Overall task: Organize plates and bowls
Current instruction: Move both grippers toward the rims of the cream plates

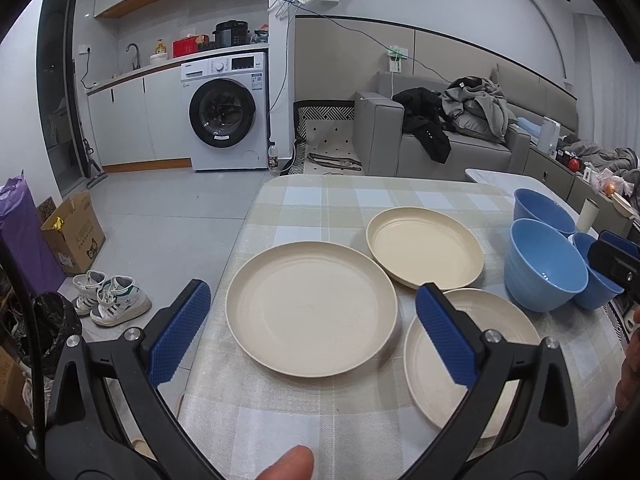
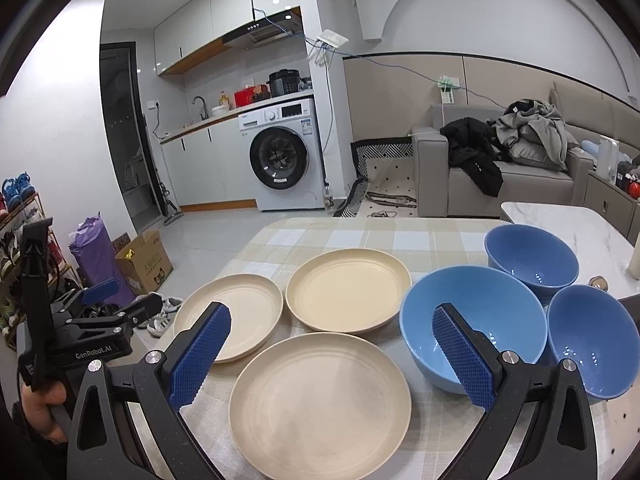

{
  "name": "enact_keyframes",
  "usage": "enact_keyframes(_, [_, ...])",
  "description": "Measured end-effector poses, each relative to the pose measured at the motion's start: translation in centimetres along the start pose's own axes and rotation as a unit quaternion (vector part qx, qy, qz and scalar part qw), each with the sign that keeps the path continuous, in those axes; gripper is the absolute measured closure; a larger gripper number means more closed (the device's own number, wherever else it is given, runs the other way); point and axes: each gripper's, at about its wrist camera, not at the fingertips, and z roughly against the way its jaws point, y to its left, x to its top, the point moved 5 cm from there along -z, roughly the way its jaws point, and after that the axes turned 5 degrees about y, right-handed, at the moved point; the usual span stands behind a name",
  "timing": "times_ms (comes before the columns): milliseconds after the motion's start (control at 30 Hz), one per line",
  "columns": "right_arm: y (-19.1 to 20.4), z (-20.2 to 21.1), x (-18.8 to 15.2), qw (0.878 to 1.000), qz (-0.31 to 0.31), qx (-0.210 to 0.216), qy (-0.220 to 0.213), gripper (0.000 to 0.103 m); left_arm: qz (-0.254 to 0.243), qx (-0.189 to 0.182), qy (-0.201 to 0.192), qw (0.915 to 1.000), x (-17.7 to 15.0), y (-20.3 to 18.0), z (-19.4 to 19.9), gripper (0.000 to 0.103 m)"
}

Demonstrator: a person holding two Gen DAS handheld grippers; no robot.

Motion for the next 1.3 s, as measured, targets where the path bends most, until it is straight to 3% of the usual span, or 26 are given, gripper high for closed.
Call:
enact_keyframes(267, [1.4,-1.5,1.1,1.0,0.009,0.006,0.005,0.0,-0.002,0.005,0.023,0.9997,0.5,0.2,-2.7,0.001])
enact_keyframes(800, [4.7,-9.3,0.9,0.996,0.031,0.034,0.071,0.0,0.046,-0.005,0.084,0.9954,-0.6,4.4,-9.8,0.004])
enact_keyframes(1000, [5.3,-12.1,0.6,0.994,0.037,0.042,0.09,0.0,0.042,-0.002,0.094,0.9947,-0.8,4.8,-12.5,0.01])
enact_keyframes(1300, [5.9,-16.2,-0.5,0.99,0.041,0.05,0.127,0.003,0.051,-0.003,0.12,0.9915,-1.2,5.0,-16.5,0.011])
